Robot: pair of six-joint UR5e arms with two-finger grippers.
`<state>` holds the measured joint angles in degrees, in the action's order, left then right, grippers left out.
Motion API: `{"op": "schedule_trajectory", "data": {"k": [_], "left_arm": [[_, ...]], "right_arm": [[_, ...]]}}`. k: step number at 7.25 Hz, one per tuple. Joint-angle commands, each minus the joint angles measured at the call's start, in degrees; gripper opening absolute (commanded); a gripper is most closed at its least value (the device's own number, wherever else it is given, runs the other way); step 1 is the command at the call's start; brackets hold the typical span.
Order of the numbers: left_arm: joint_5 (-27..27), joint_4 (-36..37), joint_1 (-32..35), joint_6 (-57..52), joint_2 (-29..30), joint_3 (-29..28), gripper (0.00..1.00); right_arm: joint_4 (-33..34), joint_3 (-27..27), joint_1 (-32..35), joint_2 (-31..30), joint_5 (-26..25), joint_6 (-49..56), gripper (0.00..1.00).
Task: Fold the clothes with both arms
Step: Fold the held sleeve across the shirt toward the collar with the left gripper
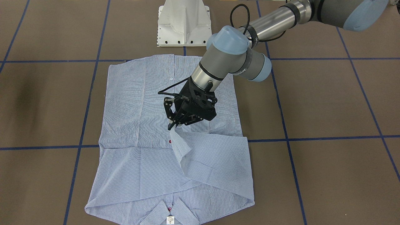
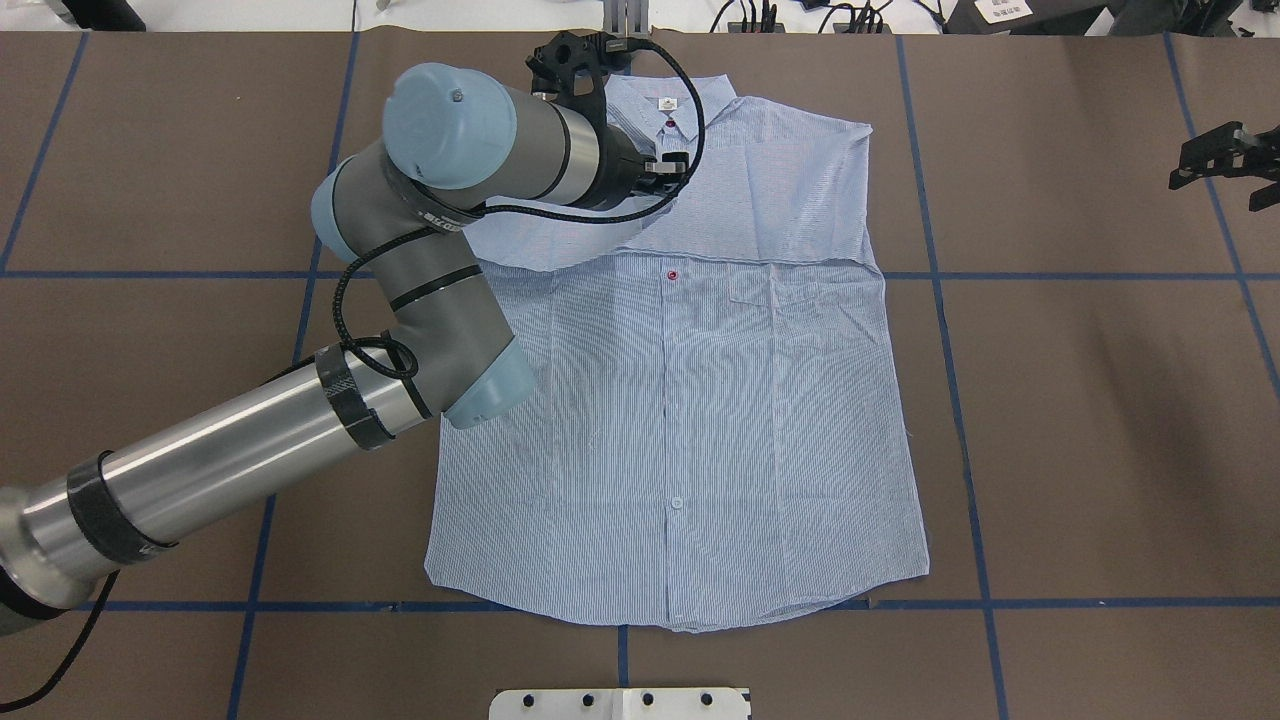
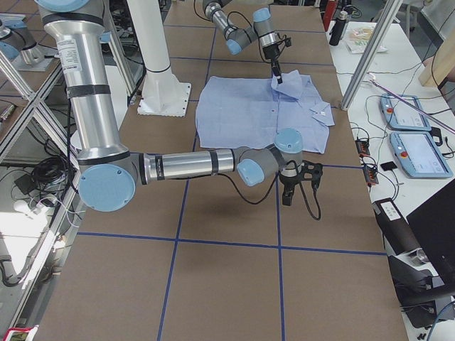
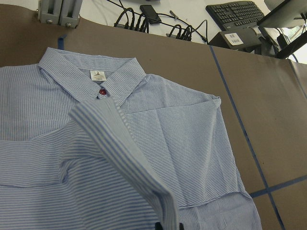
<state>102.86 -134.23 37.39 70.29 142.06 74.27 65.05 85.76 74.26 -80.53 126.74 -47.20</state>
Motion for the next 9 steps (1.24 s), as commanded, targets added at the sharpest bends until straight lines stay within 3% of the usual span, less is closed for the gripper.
{"op": "schedule_trajectory", "data": {"k": [1,4,5,6,8,9], "left_arm": [[-3.0,0.02,-2.31,2.04,3.39,-3.16,0.0],[-5.81,0.02,-4.24,2.13,3.57,-3.26,0.0],[-6.44,0.02,-4.6,2.05,3.83,-3.78,0.7],[-6.62,0.11,-4.69,2.04,6.62,-6.31,0.97],[-7.5,1.85,-4.95,2.13,8.4,-6.43,0.99],[-7.15,4.91,-4.78,1.96,7.54,-2.85,0.99]], "right_arm": [[-0.27,-0.33,0.09,0.2,0.09,0.0,1.0],[-0.27,-0.33,0.01,0.29,0.18,0.09,1.0],[-0.27,-0.33,0.09,0.37,0.18,0.09,1.0],[-0.27,-0.24,0.09,0.38,0.44,0.09,1.0],[-0.36,0.46,0.09,0.38,0.79,-0.08,1.0],[-0.36,1.68,0.09,-0.06,1.14,-0.43,1.0]]}}
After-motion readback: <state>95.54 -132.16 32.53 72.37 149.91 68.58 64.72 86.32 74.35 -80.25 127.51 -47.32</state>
